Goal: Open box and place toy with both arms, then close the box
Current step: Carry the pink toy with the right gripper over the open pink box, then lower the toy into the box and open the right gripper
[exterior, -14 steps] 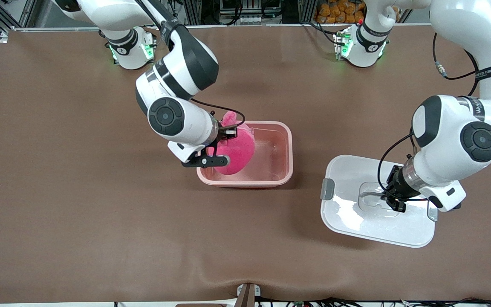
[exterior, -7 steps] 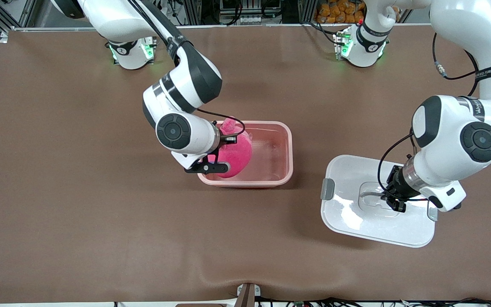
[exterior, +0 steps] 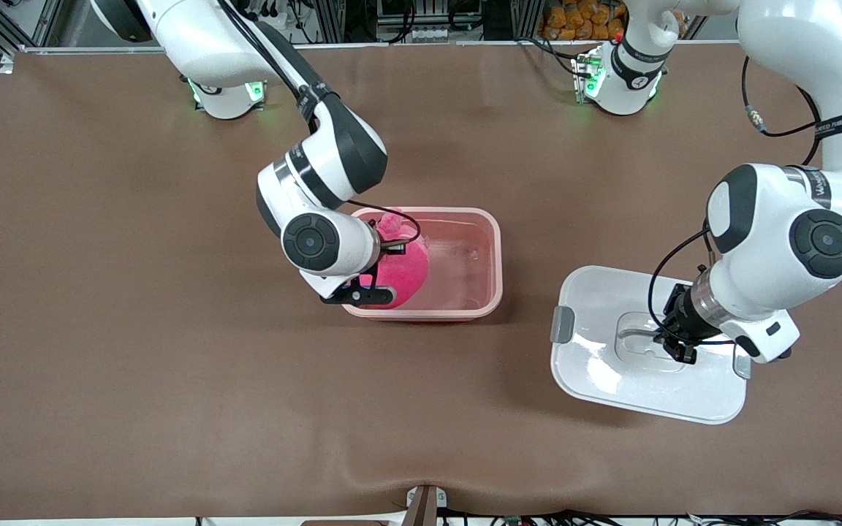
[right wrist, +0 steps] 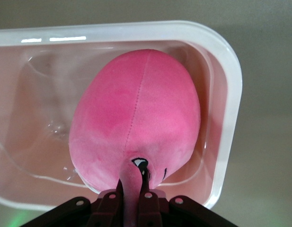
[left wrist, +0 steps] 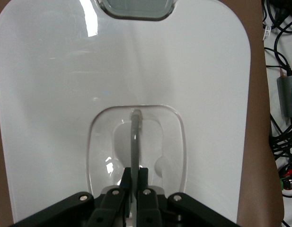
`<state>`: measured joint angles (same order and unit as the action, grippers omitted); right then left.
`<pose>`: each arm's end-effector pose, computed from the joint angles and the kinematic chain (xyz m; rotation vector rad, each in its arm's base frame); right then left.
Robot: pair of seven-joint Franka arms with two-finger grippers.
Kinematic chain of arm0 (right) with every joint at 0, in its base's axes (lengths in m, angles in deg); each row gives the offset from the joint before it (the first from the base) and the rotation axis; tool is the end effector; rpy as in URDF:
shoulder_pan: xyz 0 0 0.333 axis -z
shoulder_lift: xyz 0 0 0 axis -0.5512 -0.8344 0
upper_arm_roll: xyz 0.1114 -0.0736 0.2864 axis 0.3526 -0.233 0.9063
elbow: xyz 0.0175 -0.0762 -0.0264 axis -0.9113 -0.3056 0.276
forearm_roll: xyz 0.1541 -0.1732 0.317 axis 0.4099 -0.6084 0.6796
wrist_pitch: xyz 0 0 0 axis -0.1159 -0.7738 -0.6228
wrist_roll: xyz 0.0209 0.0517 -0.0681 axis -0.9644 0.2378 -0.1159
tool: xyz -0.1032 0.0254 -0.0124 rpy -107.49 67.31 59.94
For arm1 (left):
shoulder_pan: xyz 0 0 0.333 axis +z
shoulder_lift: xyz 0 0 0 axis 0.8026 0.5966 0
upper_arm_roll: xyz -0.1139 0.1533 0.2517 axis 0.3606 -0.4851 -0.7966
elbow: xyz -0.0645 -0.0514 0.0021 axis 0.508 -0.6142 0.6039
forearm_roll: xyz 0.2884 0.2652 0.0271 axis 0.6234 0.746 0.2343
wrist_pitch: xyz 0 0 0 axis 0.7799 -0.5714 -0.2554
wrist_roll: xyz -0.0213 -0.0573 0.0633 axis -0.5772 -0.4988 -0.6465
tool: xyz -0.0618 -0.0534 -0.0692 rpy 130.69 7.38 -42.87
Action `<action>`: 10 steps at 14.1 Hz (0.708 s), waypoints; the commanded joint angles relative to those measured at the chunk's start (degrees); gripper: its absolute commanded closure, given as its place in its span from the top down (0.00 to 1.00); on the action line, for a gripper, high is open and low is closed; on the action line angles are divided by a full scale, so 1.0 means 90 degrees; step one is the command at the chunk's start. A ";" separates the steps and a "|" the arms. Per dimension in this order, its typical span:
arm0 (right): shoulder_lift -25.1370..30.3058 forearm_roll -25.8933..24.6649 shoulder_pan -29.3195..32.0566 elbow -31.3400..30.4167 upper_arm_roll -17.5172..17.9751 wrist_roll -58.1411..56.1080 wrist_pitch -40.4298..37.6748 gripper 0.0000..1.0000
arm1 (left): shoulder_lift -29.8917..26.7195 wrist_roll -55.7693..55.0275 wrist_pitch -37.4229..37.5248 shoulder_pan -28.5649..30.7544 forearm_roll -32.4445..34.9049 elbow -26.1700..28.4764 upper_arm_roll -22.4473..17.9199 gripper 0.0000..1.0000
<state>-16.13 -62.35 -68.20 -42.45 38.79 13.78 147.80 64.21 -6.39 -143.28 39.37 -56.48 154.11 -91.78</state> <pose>0.5879 0.4215 0.3486 -2.9787 0.0440 0.5135 0.6911 -0.1317 0.4254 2.3923 1.9102 0.0806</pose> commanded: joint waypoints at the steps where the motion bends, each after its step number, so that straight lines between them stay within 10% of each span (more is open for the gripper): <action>1: -0.0272 -0.0225 -0.0065 0.0154 0.0016 0.0037 0.0209 0.00 | -0.0190 0.0160 -0.0104 0.0042 -0.0104 0.0201 0.0031 0.00; 10: -0.0780 -0.0216 -0.0913 0.0144 0.0016 0.1148 0.2159 0.00 | -0.0190 0.0150 -0.0104 0.0033 -0.0095 0.0191 0.0031 0.00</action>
<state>-20.72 -63.52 -74.25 -42.46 39.09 20.49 163.63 64.21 -6.39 -143.52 39.37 -56.48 154.14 -91.76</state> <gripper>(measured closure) 0.890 0.930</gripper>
